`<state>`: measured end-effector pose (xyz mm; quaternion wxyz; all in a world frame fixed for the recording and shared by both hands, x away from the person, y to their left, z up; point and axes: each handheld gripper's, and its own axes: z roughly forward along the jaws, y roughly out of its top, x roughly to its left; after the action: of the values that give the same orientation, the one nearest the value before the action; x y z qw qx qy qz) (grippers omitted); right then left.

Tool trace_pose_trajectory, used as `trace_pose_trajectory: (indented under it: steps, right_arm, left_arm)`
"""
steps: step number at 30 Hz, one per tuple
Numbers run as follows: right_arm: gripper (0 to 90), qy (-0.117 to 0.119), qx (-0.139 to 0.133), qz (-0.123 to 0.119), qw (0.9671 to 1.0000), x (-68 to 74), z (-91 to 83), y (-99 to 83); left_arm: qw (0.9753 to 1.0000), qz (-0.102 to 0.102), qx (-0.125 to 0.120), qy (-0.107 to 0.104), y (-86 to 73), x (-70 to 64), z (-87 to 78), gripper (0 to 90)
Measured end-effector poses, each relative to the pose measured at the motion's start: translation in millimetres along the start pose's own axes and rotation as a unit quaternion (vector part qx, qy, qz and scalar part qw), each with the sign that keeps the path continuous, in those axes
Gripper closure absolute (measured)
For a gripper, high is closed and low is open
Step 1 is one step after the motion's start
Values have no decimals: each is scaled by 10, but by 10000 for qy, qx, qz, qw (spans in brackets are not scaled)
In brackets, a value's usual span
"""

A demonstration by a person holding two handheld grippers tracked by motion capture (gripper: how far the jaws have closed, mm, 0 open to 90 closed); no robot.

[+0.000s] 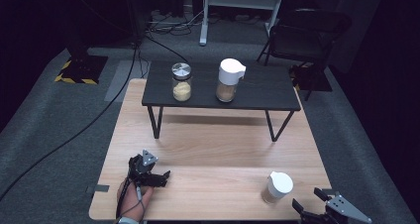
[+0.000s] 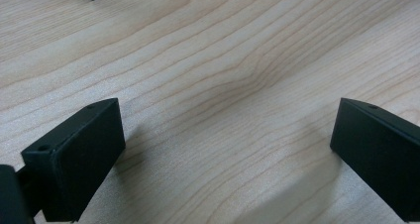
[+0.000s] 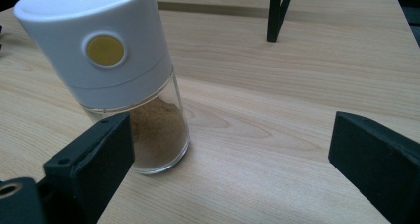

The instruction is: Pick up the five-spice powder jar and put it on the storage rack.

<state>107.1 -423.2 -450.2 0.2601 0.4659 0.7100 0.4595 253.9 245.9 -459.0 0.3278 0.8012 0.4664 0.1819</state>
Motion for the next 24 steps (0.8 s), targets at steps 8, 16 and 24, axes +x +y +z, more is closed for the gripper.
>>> trace_pose_trajectory:
  steps: [8,16,24]
  right_arm:
    - [37,-68,-76,-36,9999,52,38,-20]
    - [36,-65,-138,-129,9998,100,67,-34]
    - [37,10,-186,-269,9995,172,90,-15]
  left_arm:
    - [10000,6,-7,-2,-2,1,1,5]
    - [10000,6,-7,-2,-1,1,1,5]
    - [10000,4,-16,7,-7,-6,0,5]
